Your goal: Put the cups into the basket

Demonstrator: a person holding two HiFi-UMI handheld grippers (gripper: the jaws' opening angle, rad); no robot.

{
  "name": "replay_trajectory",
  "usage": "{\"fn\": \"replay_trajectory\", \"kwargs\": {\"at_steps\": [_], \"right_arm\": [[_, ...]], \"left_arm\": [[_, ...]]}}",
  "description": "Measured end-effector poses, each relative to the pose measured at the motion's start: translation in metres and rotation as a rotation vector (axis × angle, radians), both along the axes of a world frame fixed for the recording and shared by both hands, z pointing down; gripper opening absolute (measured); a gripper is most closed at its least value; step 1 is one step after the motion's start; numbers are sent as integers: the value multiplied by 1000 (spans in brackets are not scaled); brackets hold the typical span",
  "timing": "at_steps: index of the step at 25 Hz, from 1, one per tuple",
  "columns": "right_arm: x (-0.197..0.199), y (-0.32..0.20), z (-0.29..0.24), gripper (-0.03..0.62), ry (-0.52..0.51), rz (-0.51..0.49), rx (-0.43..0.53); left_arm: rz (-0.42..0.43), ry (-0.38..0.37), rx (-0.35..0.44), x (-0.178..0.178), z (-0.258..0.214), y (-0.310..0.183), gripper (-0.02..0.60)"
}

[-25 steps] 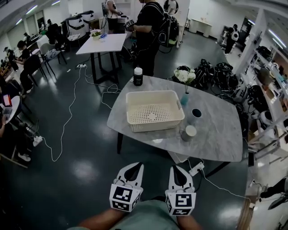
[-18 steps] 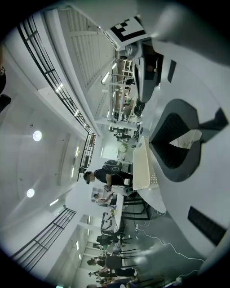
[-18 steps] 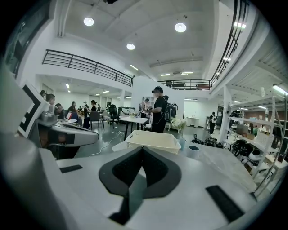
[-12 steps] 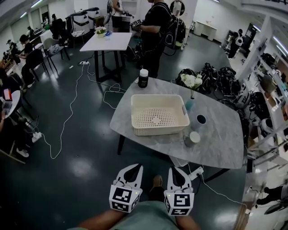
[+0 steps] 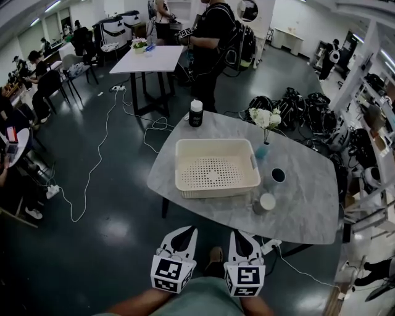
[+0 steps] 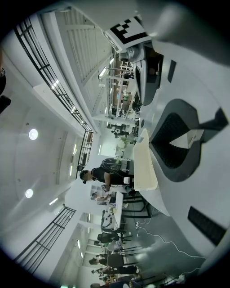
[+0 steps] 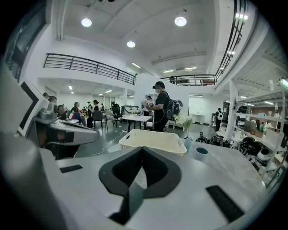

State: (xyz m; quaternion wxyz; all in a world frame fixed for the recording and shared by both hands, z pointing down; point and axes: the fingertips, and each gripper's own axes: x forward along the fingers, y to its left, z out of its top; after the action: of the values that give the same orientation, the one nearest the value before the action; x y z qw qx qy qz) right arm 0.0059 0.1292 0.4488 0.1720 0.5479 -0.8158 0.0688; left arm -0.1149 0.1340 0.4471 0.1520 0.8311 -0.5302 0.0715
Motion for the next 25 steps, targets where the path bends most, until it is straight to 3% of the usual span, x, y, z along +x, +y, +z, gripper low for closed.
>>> {"fn": "replay_trajectory", "kwargs": {"at_steps": [9,25], "right_arm": [[41,-55,10,14,-23,39,-38],[138,-121,30,15,-40,97,-79]], "left_arm": [[36,-26,-32,40,6,-55,6],[142,-74,-46,144,12,-130,6]]}}
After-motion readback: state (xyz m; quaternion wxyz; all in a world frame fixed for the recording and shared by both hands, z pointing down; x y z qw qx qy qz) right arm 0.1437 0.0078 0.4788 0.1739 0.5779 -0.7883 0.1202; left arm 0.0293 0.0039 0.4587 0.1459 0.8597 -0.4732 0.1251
